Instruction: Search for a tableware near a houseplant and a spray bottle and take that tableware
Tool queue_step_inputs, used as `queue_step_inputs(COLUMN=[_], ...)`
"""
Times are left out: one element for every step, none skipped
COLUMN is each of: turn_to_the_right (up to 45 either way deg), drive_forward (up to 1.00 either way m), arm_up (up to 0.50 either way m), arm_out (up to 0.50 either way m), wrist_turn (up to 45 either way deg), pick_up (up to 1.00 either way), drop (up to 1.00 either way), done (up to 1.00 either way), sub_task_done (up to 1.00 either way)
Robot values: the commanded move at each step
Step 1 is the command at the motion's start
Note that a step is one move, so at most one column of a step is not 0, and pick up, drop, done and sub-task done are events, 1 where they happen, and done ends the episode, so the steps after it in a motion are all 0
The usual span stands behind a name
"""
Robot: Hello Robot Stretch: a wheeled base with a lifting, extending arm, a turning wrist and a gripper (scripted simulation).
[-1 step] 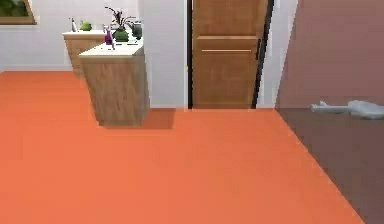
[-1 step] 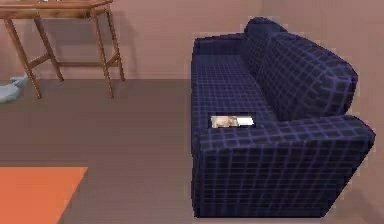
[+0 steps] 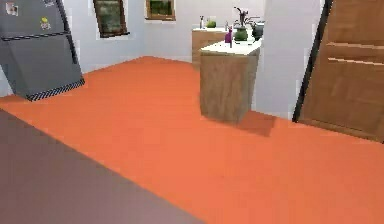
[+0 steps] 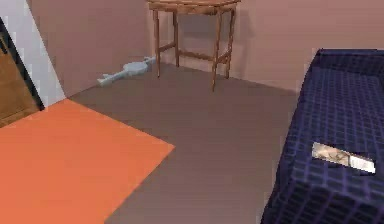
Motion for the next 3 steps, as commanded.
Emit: queue_step_inputs(turn_to_the_right=[0.0, 0.0, 15.0], drive_forward=[1.0, 1.0, 0.0], arm_up=[0.0, 0.0, 0.0], arm_out=[0.0, 0.0, 0.0], wrist_turn=[0.0, 0.0, 0.0], pick_up=[0.0, 0.0, 0.0], drop=[0.0, 0.0, 0.0], done=[0.0, 0.0, 0.0], sub_task_done=[0.0, 0.0, 0.0])
